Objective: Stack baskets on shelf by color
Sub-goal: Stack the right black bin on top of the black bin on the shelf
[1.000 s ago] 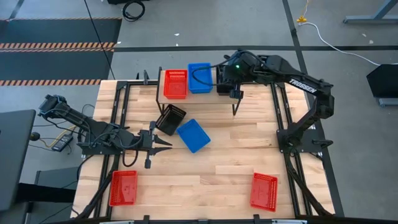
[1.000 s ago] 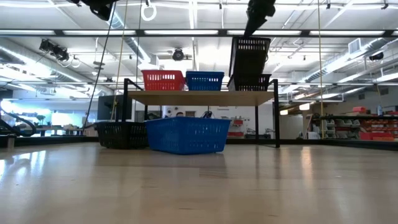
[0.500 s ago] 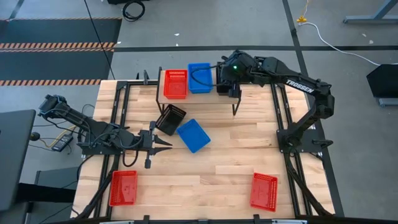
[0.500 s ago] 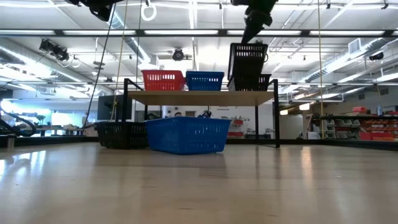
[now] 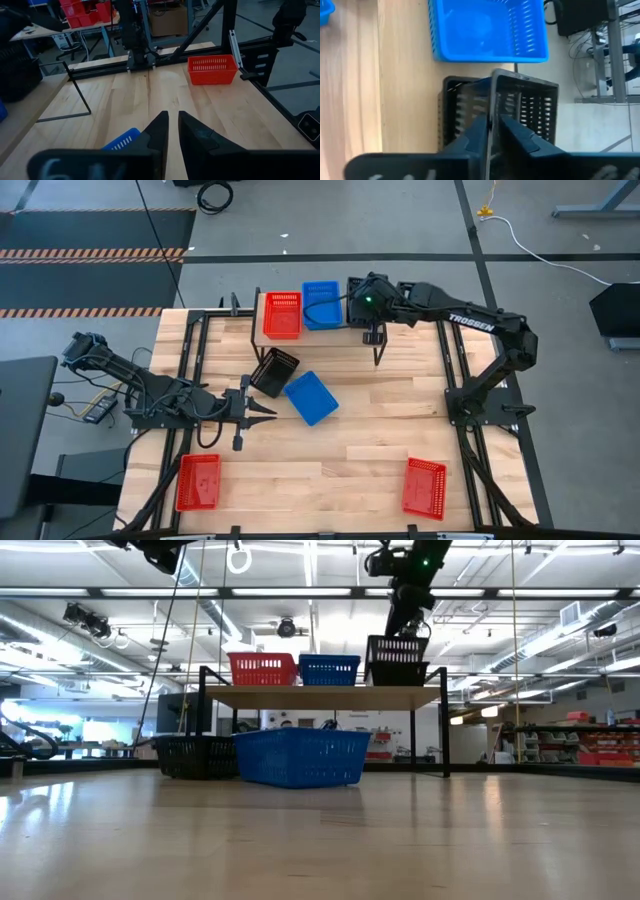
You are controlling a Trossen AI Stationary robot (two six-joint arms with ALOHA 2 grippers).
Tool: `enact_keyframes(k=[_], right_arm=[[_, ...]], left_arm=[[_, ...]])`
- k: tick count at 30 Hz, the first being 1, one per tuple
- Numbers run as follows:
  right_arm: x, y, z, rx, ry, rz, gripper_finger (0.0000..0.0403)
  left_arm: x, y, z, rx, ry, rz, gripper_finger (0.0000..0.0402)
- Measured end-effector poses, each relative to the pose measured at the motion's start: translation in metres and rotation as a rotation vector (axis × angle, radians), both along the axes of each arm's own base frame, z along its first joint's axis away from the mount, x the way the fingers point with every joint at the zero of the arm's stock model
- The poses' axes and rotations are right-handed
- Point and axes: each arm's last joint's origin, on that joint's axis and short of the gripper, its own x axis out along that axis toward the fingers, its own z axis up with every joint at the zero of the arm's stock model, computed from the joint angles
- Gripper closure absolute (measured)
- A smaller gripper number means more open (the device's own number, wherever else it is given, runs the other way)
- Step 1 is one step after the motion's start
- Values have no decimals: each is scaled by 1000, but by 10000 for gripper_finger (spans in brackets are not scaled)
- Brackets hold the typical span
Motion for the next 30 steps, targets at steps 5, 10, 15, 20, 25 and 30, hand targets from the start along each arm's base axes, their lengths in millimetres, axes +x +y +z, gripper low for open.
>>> enact_keyframes(k=[5,10,15,20,25,30], right_arm=[[0,1,-12,39,16,-13,310],[0,2,-22,85,28,-5,297],[0,5,-34,142,45,19,296],[0,8,-39,151,61,30,296],[2,11,-38,148,53,41,296],[3,15,-38,166,44,58,296]], left_arm=[[0,0,0,0,5,0,350],[0,0,0,-1,5,0,351],[0,0,-1,-1,6,1,351],[0,0,-1,0,5,0,353],[0,0,-1,0,5,0,350],[0,0,-1,-1,5,1,349]])
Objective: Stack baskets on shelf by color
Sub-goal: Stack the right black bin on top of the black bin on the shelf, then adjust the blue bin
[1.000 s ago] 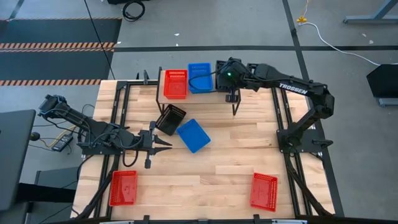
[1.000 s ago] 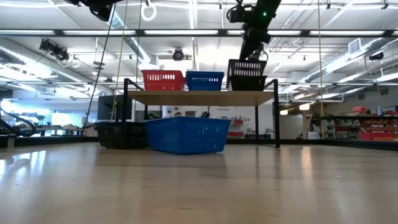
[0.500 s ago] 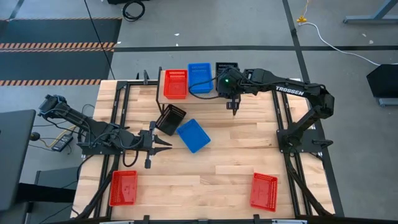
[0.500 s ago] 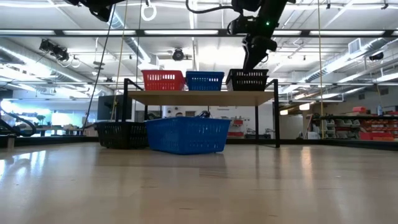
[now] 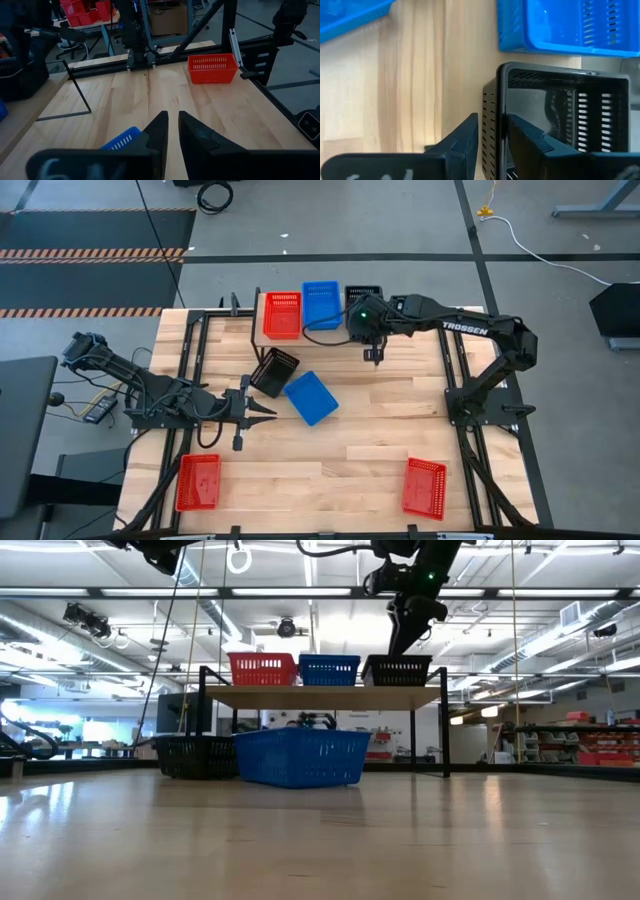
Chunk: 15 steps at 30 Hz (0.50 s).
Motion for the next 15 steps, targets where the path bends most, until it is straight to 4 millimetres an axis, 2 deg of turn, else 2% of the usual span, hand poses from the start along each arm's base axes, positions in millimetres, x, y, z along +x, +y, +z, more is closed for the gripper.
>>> enact_keyframes(k=[3,7,12,15], right_arm=[[1,3,3,-40,10,-10,296],[5,8,21,-106,-33,-8,296],[14,15,54,-127,-223,29,296],[21,15,62,-104,-327,71,297]], left_arm=[[0,0,0,0,0,0,349],[0,0,0,0,0,0,349],[0,0,0,1,0,0,350],[0,0,0,3,-2,-1,353]])
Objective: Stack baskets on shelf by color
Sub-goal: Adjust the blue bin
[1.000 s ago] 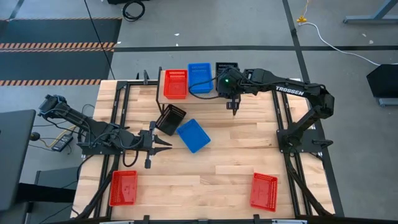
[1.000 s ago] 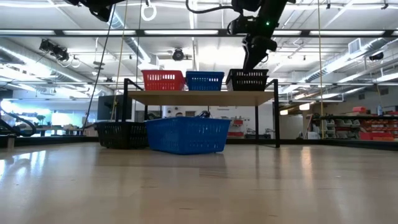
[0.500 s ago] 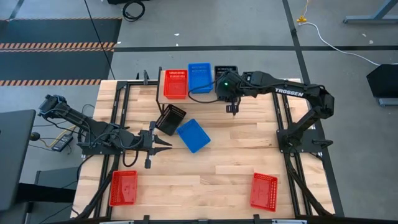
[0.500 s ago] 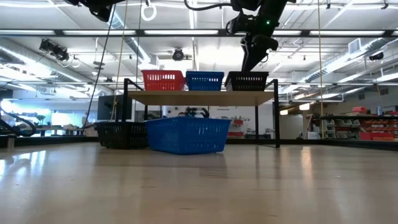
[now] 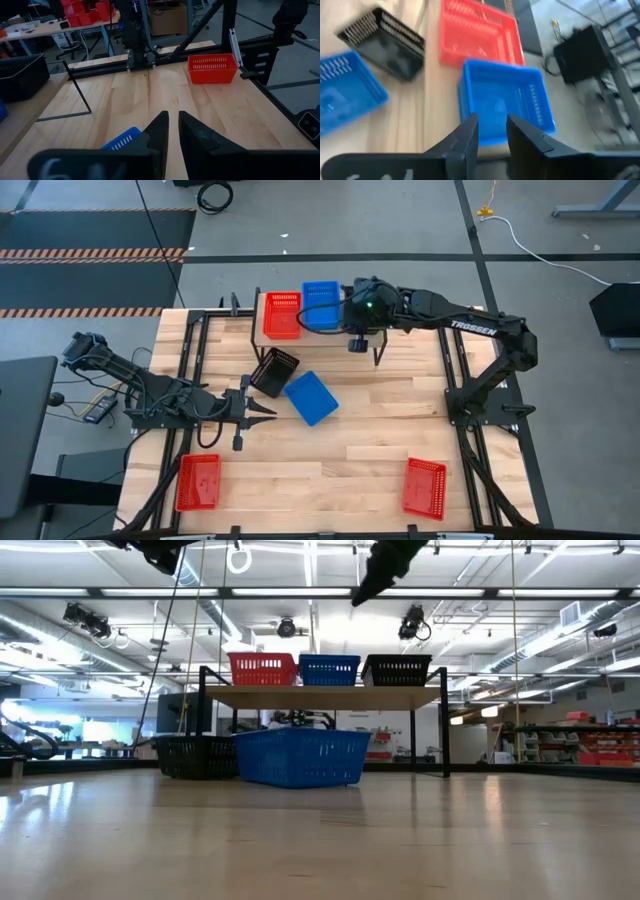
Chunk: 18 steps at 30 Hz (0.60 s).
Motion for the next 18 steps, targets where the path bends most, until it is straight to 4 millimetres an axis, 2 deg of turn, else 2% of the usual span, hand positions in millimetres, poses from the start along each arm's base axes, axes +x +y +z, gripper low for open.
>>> enact_keyframes(k=[6,12,18], right_arm=[[13,-9,-13,2,23,20,297],[30,-30,-38,25,73,-6,298],[36,-47,-51,75,65,8,298]], left_arm=[[0,0,1,-10,-12,-1,350],[0,0,2,-12,-19,-1,352],[0,0,2,-12,-15,0,350]])
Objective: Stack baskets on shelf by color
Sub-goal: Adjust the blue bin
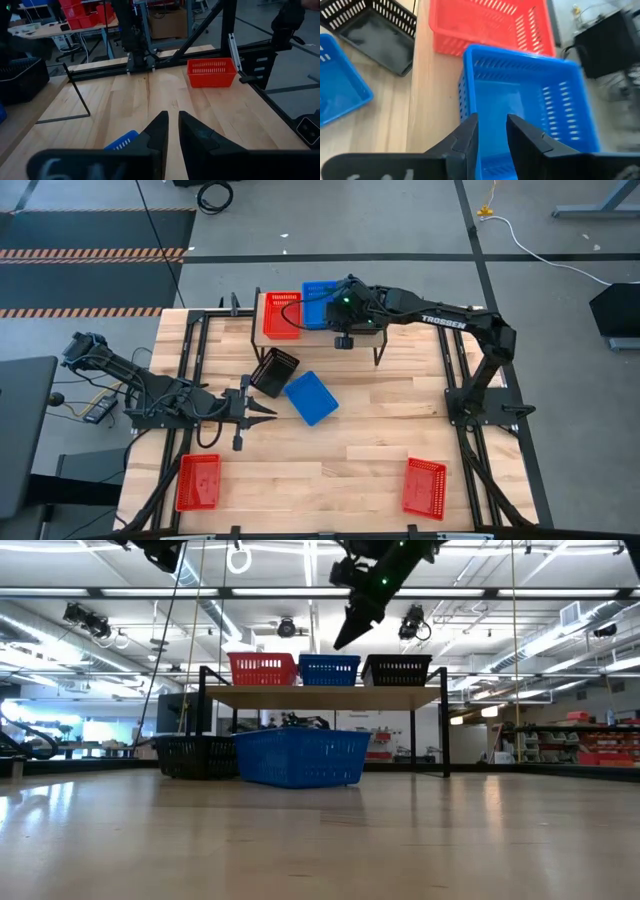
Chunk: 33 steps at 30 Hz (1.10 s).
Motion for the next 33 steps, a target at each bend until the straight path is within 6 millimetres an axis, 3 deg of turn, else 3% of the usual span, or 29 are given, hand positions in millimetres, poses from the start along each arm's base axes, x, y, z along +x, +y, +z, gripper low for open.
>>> enact_keyframes(k=[14,33], right_arm=[[-7,-19,-8,221,-42,-18,298],[-5,-6,-6,270,-42,41,298]], left_arm=[[0,0,-1,-10,6,3,348],[0,0,0,-10,4,2,347]])
